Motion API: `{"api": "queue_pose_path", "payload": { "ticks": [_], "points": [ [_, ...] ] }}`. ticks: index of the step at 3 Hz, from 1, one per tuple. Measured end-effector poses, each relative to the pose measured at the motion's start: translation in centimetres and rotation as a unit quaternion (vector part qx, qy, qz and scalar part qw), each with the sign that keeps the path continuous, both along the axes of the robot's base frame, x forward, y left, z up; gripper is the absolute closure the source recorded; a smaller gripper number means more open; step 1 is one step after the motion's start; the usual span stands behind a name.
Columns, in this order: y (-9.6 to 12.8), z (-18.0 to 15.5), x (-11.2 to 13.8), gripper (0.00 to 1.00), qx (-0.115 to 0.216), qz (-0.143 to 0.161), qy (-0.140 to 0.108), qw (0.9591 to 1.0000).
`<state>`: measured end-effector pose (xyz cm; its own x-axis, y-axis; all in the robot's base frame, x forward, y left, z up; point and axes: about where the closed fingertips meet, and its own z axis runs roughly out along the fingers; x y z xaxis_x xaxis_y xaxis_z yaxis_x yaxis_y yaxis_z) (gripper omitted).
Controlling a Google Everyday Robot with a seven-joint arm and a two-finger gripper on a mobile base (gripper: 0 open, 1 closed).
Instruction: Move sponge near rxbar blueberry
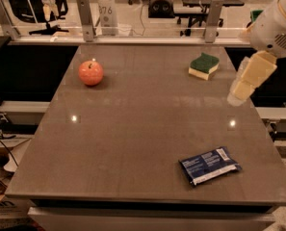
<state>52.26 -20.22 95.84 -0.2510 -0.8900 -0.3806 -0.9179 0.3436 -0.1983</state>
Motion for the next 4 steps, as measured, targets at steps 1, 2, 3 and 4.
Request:
{"api": "queue_pose_path", "payload": {
  "ticks": [1, 2, 3, 4],
  "points": [
    [0.3, -0.4, 3.5, 0.00, 0.024, -0.005, -0.010, 0.9996],
    [0.0, -0.9, 7.0, 0.00, 0.047, -0.025, -0.023, 0.9983],
    [-0.9, -2.0, 10.6, 0.00, 0.074, -0.054, -0.036, 0.9951],
    [-1.7, -4.5, 13.8, 0.00, 0.097, -0.080, -0.045, 0.9910]
  ]
}}
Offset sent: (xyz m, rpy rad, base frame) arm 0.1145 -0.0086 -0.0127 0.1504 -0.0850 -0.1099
